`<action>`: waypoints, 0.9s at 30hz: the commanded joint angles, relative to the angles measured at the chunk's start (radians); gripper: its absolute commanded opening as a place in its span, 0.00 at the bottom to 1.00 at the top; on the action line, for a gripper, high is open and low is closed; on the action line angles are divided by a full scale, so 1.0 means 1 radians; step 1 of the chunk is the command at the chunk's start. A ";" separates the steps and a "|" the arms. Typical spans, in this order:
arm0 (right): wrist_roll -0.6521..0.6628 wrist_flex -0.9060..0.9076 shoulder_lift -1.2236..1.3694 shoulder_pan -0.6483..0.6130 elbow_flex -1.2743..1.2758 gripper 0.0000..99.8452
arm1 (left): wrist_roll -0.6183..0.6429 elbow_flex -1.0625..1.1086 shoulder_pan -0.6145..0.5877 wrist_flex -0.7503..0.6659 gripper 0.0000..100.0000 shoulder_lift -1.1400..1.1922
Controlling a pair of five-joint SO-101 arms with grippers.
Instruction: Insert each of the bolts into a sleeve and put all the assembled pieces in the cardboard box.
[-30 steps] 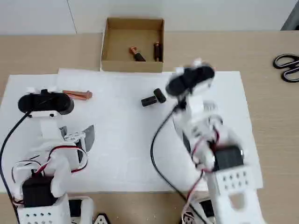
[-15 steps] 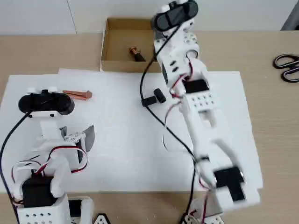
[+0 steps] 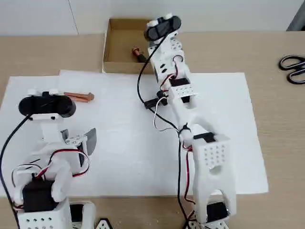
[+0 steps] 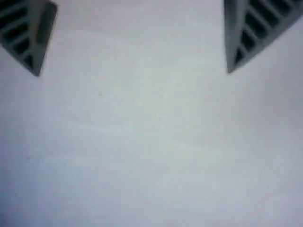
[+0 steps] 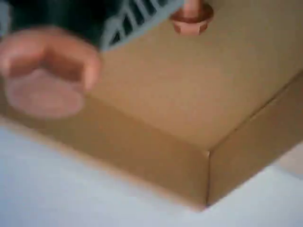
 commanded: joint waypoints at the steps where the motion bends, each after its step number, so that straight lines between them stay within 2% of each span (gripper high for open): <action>1: 0.017 -0.031 0.045 -0.025 -0.160 0.00 | -0.005 -0.005 -0.003 -0.006 0.24 -0.011; 11: 0.017 -0.028 0.176 -0.030 -0.209 0.00 | -0.005 -0.005 -0.002 -0.006 0.24 -0.011; 16: 0.018 0.110 0.171 -0.028 -0.210 0.00 | -0.005 -0.005 -0.002 -0.006 0.24 -0.011; 20: 0.020 0.124 0.171 -0.028 -0.210 0.01 | -0.005 -0.005 -0.002 -0.006 0.24 -0.011; 27: 0.020 0.157 0.163 -0.028 -0.210 0.20 | -0.005 -0.005 -0.002 -0.006 0.24 -0.011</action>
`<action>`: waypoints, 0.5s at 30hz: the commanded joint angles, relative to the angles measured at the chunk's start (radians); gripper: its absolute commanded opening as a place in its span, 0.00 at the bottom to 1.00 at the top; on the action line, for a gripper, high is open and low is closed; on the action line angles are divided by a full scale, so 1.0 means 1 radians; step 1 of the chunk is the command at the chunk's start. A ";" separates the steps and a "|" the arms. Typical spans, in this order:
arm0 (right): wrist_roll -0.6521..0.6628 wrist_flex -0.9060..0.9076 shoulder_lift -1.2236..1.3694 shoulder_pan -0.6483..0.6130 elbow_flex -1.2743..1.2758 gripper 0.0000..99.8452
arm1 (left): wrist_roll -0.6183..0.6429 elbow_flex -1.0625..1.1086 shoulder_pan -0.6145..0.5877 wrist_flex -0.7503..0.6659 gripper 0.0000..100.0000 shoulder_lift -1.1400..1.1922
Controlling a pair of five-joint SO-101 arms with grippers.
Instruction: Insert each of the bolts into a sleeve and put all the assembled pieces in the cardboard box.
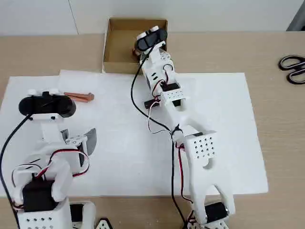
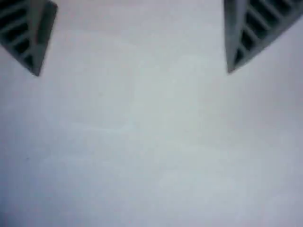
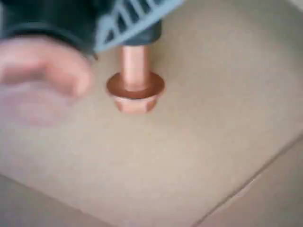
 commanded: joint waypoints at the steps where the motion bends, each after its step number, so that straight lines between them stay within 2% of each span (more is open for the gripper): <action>1: 0.012 0.050 -0.051 0.002 -0.048 0.21 | -0.005 -0.005 -0.002 -0.006 0.24 -0.011; 9: 0.012 0.160 -0.249 0.004 -0.048 0.21 | -0.006 -0.007 -0.002 -0.006 0.24 -0.011; 15: 0.011 0.372 -0.467 0.005 -0.048 0.21 | -0.006 -0.008 -0.002 -0.006 0.24 -0.011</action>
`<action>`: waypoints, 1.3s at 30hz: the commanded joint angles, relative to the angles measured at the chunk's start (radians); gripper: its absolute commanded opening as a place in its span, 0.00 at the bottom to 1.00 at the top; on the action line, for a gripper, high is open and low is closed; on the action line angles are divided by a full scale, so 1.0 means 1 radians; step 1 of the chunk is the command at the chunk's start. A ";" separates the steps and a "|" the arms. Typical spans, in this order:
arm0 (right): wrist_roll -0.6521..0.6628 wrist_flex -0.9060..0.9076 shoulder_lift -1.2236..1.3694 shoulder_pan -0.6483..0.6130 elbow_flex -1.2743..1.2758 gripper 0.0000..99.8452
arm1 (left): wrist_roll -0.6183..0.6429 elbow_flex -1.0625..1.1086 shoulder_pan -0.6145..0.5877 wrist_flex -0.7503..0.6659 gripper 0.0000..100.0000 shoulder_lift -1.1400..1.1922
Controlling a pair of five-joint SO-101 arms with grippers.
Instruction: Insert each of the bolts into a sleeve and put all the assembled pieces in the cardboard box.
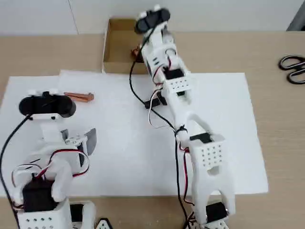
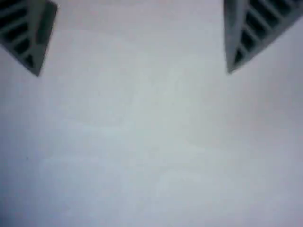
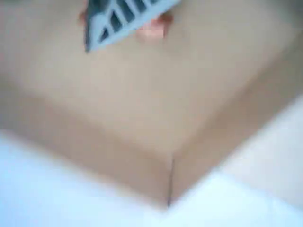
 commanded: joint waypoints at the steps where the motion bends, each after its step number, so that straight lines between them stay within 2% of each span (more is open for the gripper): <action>1: 0.009 0.145 -0.202 0.004 -0.040 0.21 | -0.003 -0.008 -0.002 -0.006 0.24 -0.011; 16: 0.002 0.912 -0.697 -0.004 -0.035 0.21 | -0.003 -0.010 -0.002 -0.005 0.24 -0.011; 24: 0.002 1.359 -0.753 0.002 -0.032 0.21 | -0.003 -0.010 -0.008 -0.005 0.24 -0.011; 29: 0.008 1.380 -0.720 0.005 0.011 0.21 | -0.003 -0.007 -0.008 -0.005 0.24 -0.011; 39: 0.009 1.168 -0.414 0.018 0.049 0.21 | -0.002 -0.005 -0.009 -0.005 0.24 -0.011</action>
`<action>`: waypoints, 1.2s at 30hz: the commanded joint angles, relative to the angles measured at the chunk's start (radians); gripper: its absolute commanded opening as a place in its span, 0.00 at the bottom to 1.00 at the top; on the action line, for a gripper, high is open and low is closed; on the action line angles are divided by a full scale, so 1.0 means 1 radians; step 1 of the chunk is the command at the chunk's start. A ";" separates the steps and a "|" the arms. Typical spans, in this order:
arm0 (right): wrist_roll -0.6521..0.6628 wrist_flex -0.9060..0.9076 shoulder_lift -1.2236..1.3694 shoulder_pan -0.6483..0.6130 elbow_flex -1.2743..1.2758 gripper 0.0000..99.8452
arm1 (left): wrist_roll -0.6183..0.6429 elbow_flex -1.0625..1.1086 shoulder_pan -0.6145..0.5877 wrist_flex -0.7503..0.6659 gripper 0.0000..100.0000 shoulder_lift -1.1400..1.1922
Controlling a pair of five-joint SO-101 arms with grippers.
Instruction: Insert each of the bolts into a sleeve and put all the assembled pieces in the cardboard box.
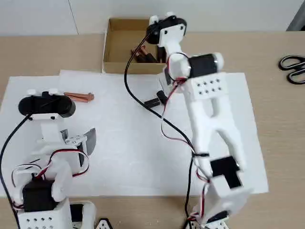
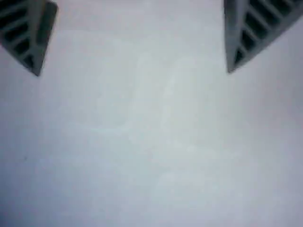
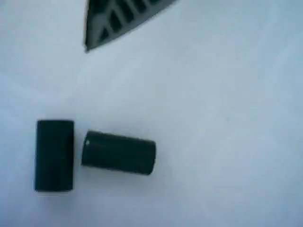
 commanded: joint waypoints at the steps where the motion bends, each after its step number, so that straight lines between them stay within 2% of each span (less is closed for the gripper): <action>1: 0.009 -0.097 0.084 0.007 -0.005 0.21 | -0.003 -0.005 -0.005 -0.005 0.24 -0.011; 15: 0.011 -0.335 0.328 0.002 -0.005 0.21 | 0.000 0.019 -0.005 -0.021 0.24 -0.003; 36: 0.037 -0.349 0.458 0.001 -0.005 0.21 | 0.000 0.033 -0.003 -0.040 0.24 -0.005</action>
